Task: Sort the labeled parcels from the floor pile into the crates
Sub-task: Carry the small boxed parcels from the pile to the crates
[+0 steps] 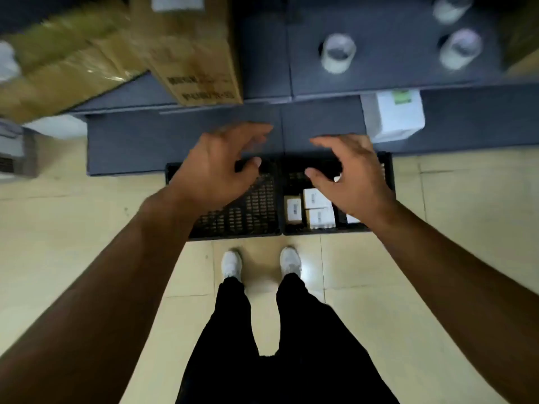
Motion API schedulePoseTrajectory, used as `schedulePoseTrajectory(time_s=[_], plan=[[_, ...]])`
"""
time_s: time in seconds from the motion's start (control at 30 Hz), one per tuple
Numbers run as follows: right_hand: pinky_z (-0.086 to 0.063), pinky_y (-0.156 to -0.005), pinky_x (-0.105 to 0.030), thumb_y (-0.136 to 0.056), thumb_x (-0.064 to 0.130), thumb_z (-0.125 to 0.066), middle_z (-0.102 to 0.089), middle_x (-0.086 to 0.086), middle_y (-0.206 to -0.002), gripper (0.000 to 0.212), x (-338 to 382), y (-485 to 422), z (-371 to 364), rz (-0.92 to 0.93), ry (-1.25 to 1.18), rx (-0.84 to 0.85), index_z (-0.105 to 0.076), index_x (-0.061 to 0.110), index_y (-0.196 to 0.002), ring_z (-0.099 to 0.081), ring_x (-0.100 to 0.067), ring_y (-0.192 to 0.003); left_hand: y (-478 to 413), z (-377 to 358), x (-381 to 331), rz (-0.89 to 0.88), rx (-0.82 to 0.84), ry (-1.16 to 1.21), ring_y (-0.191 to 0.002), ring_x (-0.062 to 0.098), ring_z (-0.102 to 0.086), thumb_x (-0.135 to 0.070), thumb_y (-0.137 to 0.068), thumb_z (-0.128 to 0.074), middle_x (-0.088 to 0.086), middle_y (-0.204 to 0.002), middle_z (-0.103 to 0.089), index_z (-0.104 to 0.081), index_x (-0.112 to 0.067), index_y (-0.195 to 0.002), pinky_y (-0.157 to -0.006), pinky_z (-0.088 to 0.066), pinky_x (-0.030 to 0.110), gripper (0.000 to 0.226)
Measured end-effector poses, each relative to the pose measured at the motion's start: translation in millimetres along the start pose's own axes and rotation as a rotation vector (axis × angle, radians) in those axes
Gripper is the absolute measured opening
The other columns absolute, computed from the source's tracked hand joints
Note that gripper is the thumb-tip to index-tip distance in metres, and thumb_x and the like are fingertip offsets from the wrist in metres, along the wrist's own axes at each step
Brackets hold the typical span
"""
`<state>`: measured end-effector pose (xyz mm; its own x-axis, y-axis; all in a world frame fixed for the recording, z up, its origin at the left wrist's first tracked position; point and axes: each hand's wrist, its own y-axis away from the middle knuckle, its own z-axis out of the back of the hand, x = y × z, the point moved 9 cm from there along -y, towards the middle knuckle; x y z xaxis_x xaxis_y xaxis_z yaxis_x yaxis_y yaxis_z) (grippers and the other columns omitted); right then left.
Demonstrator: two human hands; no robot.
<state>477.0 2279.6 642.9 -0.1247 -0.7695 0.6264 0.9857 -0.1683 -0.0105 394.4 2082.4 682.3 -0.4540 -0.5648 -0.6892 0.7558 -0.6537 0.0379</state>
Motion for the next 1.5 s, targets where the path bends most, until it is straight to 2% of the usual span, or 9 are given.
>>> schedulePoseTrajectory(time_s=[0.03, 0.13, 0.3, 0.43, 0.7, 0.93, 1.13, 1.37, 1.5], plan=[[-0.043, -0.102, -0.033, -0.086, 0.047, -0.067, -0.068, 0.006, -0.123, 0.053, 31.5, -4.2, 12.1, 0.045, -0.032, 0.001, -0.065, 0.021, -0.132, -0.052, -0.026, -0.122, 16.1, 29.5, -15.0, -0.002, -0.059, -0.004, -0.106, 0.001, -0.060, -0.017, -0.093, -0.065, -0.011, -0.119, -0.061, -0.056, -0.018, -0.140, -0.094, -0.051, 0.014, 0.048], [-0.038, -0.099, -0.018, -0.088, 0.036, -0.076, -0.062, 0.020, -0.120, 0.049, 127.9, -13.5, 26.2, 0.182, -0.132, 0.063, -0.063, 0.023, -0.133, -0.057, -0.014, -0.118, 70.0, 113.3, -42.4, 0.002, -0.211, -0.029, -0.103, 0.012, -0.065, -0.019, -0.090, -0.064, -0.007, -0.119, -0.065, -0.059, -0.019, -0.136, -0.090, -0.056, 0.033, 0.047], [-0.045, -0.089, -0.013, -0.088, 0.042, -0.073, -0.065, 0.025, -0.121, 0.051, 297.9, -11.0, 8.9, 0.403, -0.269, 0.158, -0.058, 0.036, -0.135, -0.062, 0.004, -0.108, 178.4, 237.0, -48.7, 0.054, -0.416, -0.141, -0.107, 0.007, -0.061, -0.022, -0.090, -0.059, -0.004, -0.119, -0.066, -0.061, -0.016, -0.133, -0.093, -0.051, 0.028, 0.044], [-0.054, -0.088, -0.028, -0.090, 0.034, -0.074, -0.068, 0.020, -0.119, 0.046, 439.7, 20.2, -18.6, 0.590, -0.299, 0.200, -0.058, 0.039, -0.132, -0.067, -0.001, -0.100, 289.8, 316.7, -32.2, 0.130, -0.575, -0.150, -0.102, 0.008, -0.063, -0.016, -0.094, -0.058, -0.005, -0.117, -0.066, -0.062, -0.017, -0.133, -0.088, -0.055, 0.031, 0.039], [-0.056, -0.082, -0.023, -0.090, 0.036, -0.072, -0.070, 0.017, -0.113, 0.047, 672.8, 107.5, -103.7, 0.892, -0.298, 0.283, -0.061, 0.031, -0.135, -0.065, 0.000, -0.101, 517.8, 431.6, 22.6, 0.280, -0.838, -0.220, -0.103, 0.009, -0.064, -0.017, -0.096, -0.058, -0.011, -0.117, -0.067, -0.062, -0.024, -0.134, -0.087, -0.057, 0.031, 0.038], [-0.059, -0.086, -0.029, -0.090, 0.045, -0.069, -0.067, 0.017, -0.118, 0.056, 794.8, 154.4, -162.9, 1.010, -0.290, 0.381, -0.054, 0.035, -0.143, -0.064, -0.002, -0.106, 642.0, 487.1, 56.7, 0.359, -0.987, -0.208, -0.104, 0.007, -0.064, -0.014, -0.099, -0.059, -0.012, -0.117, -0.067, -0.061, -0.023, -0.134, -0.085, -0.054, 0.017, 0.037], [-0.055, -0.082, -0.017, -0.082, 0.067, -0.050, -0.067, 0.015, -0.121, 0.070, 866.6, 162.8, -216.8, 1.110, -0.297, 0.467, -0.051, 0.033, -0.144, -0.064, -0.001, -0.106, 700.2, 519.0, 106.4, 0.401, -1.126, -0.176, -0.101, 0.013, -0.066, -0.007, -0.096, -0.063, -0.011, -0.112, -0.069, -0.064, -0.021, -0.131, -0.082, -0.055, 0.017, 0.038], [-0.060, -0.082, -0.025, -0.089, 0.064, -0.056, -0.070, 0.012, -0.119, 0.063, 959.0, 121.2, -299.5, 1.178, -0.362, 0.521, -0.055, 0.029, -0.142, -0.066, -0.001, -0.103, 734.0, 582.6, 187.9, 0.515, -1.172, -0.170, -0.101, 0.010, -0.067, -0.008, -0.096, -0.063, -0.014, -0.113, -0.069, -0.064, -0.026, -0.132, -0.084, -0.055, 0.018, 0.040], [-0.058, -0.082, -0.020, -0.088, 0.054, -0.061, -0.069, 0.013, -0.121, 0.060, 1020.4, 83.5, -359.7, 1.183, -0.373, 0.579, -0.053, 0.031, -0.143, -0.064, 0.002, -0.104, 739.7, 641.9, 244.9, 0.562, -1.210, -0.129, -0.100, 0.011, -0.067, -0.006, -0.095, -0.063, -0.013, -0.111, -0.070, -0.065, -0.024, -0.131, -0.082, -0.053, 0.014, 0.040]])
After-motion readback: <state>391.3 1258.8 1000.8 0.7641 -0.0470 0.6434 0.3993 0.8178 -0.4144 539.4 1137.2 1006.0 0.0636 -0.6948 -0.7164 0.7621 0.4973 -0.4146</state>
